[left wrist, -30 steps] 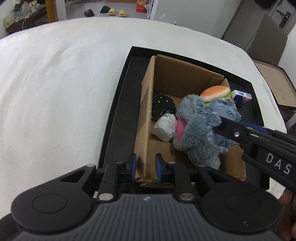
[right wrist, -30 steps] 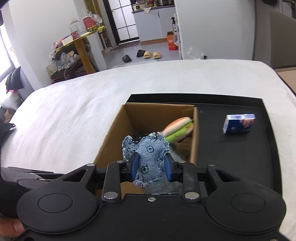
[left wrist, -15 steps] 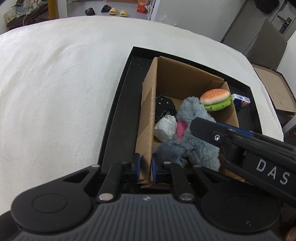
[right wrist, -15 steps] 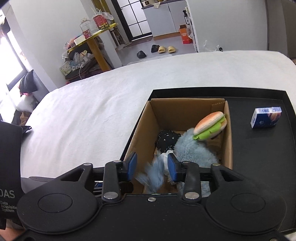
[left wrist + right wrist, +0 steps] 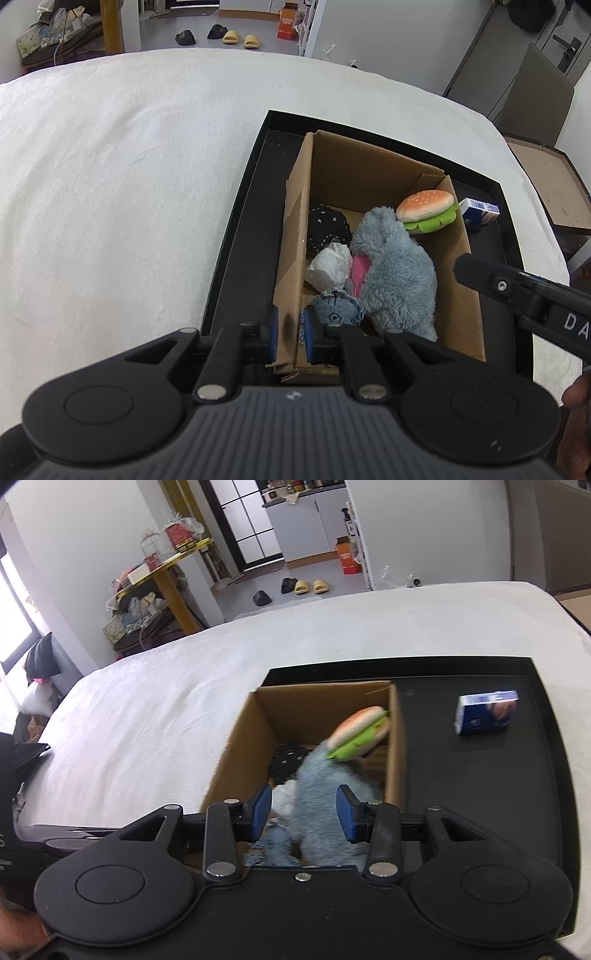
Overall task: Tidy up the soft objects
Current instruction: 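Carry the blue denim plush into the box with the right tool and release, then grasp the blue-and-white card box with the right tool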
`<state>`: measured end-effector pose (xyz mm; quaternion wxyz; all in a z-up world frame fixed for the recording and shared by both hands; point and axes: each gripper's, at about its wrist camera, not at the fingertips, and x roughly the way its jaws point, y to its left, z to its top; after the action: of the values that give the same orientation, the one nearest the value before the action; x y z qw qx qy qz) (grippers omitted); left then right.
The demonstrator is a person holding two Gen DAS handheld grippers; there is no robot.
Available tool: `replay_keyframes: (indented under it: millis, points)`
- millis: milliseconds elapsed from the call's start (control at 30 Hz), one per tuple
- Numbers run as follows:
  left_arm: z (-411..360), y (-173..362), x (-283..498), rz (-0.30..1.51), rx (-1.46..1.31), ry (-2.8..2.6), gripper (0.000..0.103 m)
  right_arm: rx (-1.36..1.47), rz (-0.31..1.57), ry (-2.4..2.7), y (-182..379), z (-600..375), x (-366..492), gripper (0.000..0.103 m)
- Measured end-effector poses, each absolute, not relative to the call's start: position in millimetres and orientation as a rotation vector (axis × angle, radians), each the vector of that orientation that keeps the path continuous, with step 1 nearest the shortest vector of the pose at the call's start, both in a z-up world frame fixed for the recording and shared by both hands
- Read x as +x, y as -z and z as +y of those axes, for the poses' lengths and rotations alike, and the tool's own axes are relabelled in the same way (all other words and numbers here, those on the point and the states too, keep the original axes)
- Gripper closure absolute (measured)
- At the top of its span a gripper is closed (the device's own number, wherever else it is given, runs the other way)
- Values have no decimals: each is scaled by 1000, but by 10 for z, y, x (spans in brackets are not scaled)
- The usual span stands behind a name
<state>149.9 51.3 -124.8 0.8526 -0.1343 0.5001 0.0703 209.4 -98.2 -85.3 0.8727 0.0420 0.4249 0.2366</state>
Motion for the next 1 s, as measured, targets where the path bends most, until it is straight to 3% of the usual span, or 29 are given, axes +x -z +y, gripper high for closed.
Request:
replay_keyframes:
  millis: [233, 400, 467, 533, 600, 767, 1000]
  points:
    - [456, 1207, 1503, 1036, -245, -183, 89, 80, 880, -472, 884, -1159, 2180, 63]
    - [388, 1172, 1549, 1031, -201, -204, 87, 65, 859, -472, 891, -1259, 2221, 55]
    - [376, 1157, 1567, 1027, -194, -210, 84, 71, 860, -467, 907, -1306, 2251, 54]
    - [358, 1161, 1599, 1027, -174, -228, 69, 78, 858, -462, 927, -1358, 2285, 53]
    - [349, 1169, 1633, 1030, -159, -245, 62, 78, 852, -458, 937, -1403, 2316, 50]
    - [325, 1161, 1706, 1018, -144, -273, 57, 59, 820, -430, 972, -1545, 2409, 35]
    - [228, 1143, 1774, 990, -97, -304, 54, 78, 809, -392, 1058, -1784, 2665, 28]
